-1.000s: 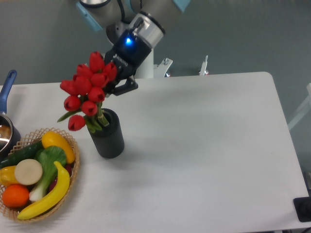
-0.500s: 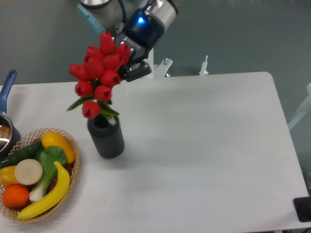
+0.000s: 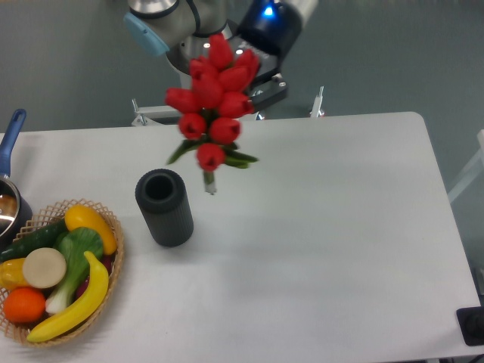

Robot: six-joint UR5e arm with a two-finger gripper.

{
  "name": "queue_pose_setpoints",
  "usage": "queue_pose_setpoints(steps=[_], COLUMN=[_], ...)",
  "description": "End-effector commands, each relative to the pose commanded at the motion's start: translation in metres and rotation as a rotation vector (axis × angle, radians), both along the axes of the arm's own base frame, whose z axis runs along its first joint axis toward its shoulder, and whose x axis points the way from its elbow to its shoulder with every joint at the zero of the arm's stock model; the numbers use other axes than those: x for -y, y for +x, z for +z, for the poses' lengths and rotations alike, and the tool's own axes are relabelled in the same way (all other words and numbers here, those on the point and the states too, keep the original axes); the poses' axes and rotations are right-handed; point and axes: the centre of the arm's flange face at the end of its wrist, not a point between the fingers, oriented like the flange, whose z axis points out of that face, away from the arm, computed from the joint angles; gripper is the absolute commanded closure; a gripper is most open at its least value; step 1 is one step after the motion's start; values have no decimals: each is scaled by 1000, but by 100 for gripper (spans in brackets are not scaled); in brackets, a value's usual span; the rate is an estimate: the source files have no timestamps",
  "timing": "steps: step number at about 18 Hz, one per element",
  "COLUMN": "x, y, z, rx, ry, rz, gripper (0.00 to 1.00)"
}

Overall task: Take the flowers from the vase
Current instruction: 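Carry the tulip bunch away from the vase and hold it aloft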

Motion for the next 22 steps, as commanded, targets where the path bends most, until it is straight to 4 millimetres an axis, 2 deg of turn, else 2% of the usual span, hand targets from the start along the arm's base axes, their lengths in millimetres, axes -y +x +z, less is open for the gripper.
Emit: queue_pose_setpoints(steps=[3,4,6,8,10,13,15,17,18,19,21,22], x=[23,32,49,57,71,73,78,57,56,57,37,35], y=[-47,-64,-99,-120,-134,-144,-150,-152,-154,-160,-175,-184], z=[-31,-42,-78,-108,-125,-128,-142,-154,-154,-152,-165,-173], rx=[-91,-113,-135,-185,-201,-206,-213,-226,-240,-256,-281,-285], ry=[-103,-141,-216,-352,-476,-535,-657,-731,-775,-829,-943,-1009], rz=[73,98,124,140,182,202,235,215,224,242,235,243], gripper=[100,96,93,92,92,92,92,89,88,88,86,85])
